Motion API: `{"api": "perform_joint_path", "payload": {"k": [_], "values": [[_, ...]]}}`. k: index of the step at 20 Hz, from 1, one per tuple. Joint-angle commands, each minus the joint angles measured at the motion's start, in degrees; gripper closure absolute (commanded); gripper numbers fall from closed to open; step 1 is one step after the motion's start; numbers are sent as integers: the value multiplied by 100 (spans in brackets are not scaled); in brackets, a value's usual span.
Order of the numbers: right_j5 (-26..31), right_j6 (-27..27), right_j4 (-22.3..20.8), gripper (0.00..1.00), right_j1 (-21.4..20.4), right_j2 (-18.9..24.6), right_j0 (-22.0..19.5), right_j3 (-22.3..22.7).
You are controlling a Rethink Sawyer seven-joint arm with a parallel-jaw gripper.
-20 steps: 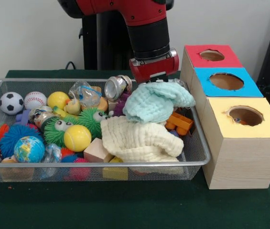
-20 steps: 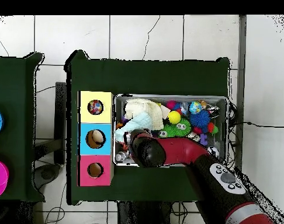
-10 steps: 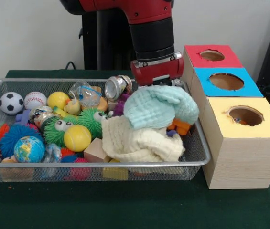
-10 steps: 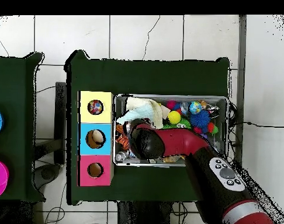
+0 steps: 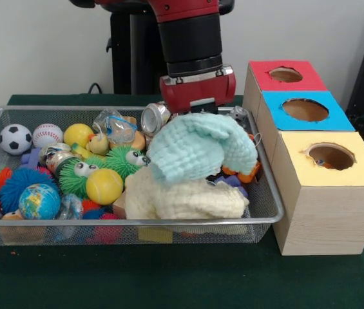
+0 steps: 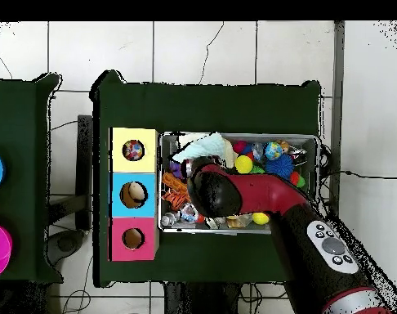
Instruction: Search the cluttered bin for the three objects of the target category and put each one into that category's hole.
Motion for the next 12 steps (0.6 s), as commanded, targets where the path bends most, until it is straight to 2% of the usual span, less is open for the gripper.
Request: {"api": "perform_joint_path", "payload": {"k": [1, 4, 12], "values": [[37, -32, -254, 100, -2, 335, -242, -317], [-87, 14, -309, 100, 150, 339, -223, -328], [-938, 220, -719, 100, 727, 33, -99, -570]]}}
